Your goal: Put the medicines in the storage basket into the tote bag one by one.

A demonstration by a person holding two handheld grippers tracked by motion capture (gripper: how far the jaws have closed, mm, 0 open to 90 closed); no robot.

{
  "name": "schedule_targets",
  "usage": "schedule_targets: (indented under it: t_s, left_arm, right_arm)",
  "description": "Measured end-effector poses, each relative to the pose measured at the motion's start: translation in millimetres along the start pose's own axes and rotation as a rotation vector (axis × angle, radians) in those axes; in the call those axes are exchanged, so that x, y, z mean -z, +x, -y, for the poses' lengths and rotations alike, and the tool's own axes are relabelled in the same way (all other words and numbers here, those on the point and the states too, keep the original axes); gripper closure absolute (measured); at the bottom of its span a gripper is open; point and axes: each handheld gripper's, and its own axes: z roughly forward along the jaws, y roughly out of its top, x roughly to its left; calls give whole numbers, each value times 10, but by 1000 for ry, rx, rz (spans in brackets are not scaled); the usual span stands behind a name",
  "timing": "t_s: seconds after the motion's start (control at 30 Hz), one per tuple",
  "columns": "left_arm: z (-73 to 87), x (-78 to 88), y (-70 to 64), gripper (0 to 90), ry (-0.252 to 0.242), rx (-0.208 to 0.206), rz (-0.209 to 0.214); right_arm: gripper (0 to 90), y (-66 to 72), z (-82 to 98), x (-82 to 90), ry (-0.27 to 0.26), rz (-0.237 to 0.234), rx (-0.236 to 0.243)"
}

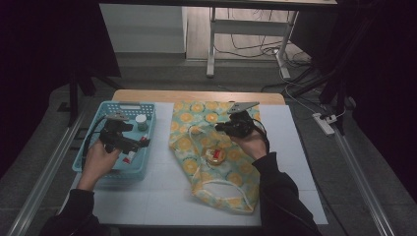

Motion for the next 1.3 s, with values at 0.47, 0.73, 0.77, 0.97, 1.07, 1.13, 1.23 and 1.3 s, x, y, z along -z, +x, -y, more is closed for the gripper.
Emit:
schedule_targets:
  t_s: [0.47, 0.73, 0.77, 0.97, 1.07, 1.13, 1.23, 1.3]
  left_arm:
    - [108, -229, 293, 0, 152, 50, -68]
    - [129, -472, 375, 0, 272, 49, -91]
    - [131, -494, 385, 0, 289, 50, -95]
    - [146, -617, 422, 0, 376, 57, -110]
    - [150, -646, 420, 13, 401, 57, -129]
    - [154, -654, 411, 42, 412, 49, -142]
    - [160, -660, 392, 144, 428, 32, -147]
    - [167, -674, 377, 214, 441, 21, -146]
  right_arm:
    - [899, 13, -6, -1, 3, 0, 8]
    - [899, 27, -13, -1, 1, -4, 13]
    - [899, 29, -14, -2, 1, -5, 12]
    - [899, 30, -12, -7, 3, -4, 14]
    - [899, 30, -14, -3, 2, -6, 16]
    - [899, 34, -17, 0, 0, -7, 16]
    - [899, 38, -20, 5, 2, -8, 17]
    - [899, 40, -22, 6, 1, -8, 17]
